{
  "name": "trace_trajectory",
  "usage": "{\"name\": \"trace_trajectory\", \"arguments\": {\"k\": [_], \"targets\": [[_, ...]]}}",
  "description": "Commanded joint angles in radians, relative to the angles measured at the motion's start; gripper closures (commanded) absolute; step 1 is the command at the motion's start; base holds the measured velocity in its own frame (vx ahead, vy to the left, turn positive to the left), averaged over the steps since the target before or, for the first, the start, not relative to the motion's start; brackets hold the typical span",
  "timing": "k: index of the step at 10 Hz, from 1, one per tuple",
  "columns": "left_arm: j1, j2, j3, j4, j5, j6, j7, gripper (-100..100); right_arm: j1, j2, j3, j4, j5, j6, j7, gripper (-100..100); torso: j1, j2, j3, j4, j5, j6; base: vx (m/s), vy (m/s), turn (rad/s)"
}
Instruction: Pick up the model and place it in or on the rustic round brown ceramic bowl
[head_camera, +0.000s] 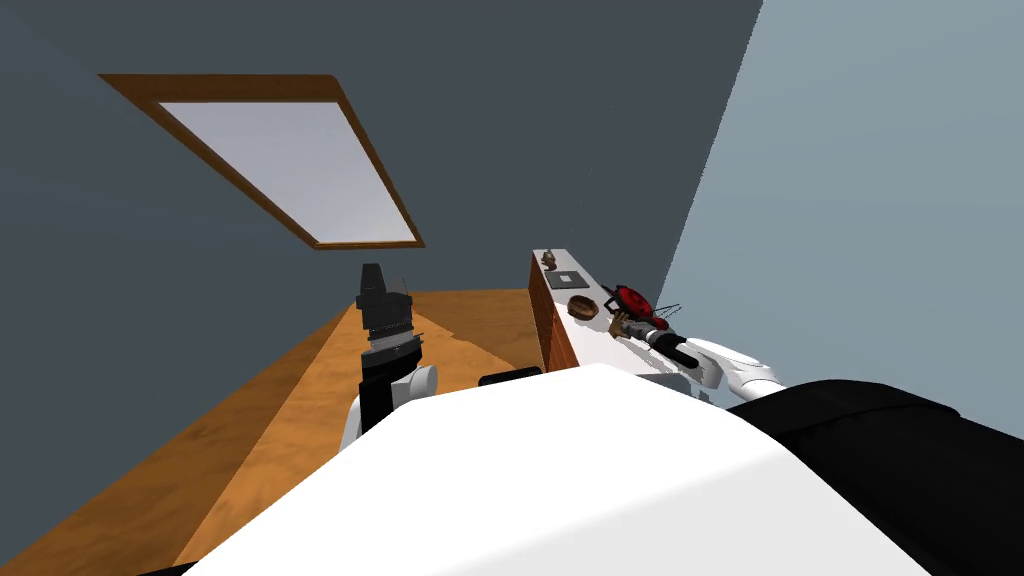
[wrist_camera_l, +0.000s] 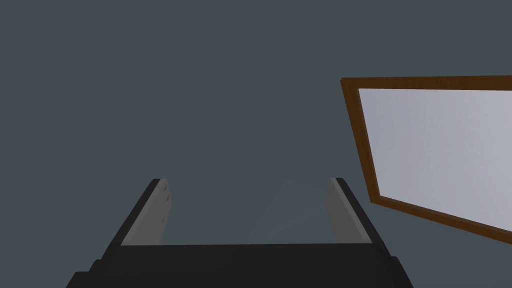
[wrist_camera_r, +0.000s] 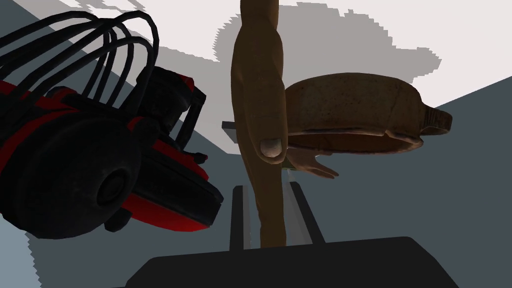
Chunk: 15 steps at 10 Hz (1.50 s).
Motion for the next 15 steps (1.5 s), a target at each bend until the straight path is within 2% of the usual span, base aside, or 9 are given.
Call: {"name": "trace_trajectory", "arguments": {"k": [1,7,8,9,10,15], "targets": [[0.000,0.000,0.000,0.000,0.000,0.000,0.000,0,0.020,-0.003,-0.003,-0.044,0.003,0.012,0.002,100,0.000,0.000,0.000,0.000,0.000,0.000,0.044,-0.023,-0.070],[0.000,0.000,0.000,0.000,0.000,0.000,0.000,0,0.119,-0.017,-0.018,-0.225,0.021,0.057,0.017,100,0.000,0.000,0.000,0.000,0.000,0.001,0.073,-0.022,-0.155],[0.000,0.000,0.000,0.000,0.000,0.000,0.000,0,0.108,-0.014,-0.017,-0.203,0.020,0.050,0.017,100,0.001,-0.001,0.000,0.000,0.000,0.000,0.035,-0.003,-0.026],[0.000,0.000,0.000,0.000,0.000,0.000,0.000,0,0.110,-0.015,-0.017,-0.206,0.020,0.051,0.017,0,0.001,0.001,0.001,0.001,0.000,0.000,0.005,0.000,0.006],[0.000,0.000,0.000,0.000,0.000,0.000,0.000,0,0.079,-0.022,-0.055,-0.205,0.027,0.046,0.022,100,0.001,0.003,0.002,0.001,0.000,0.000,0.038,0.014,-0.057],[0.000,0.000,0.000,0.000,0.000,0.000,0.000,0,-0.010,-0.028,-0.137,-0.236,0.048,0.020,0.037,100,0.003,-0.004,-0.001,0.001,0.002,-0.003,0.083,0.006,-0.001]]}}
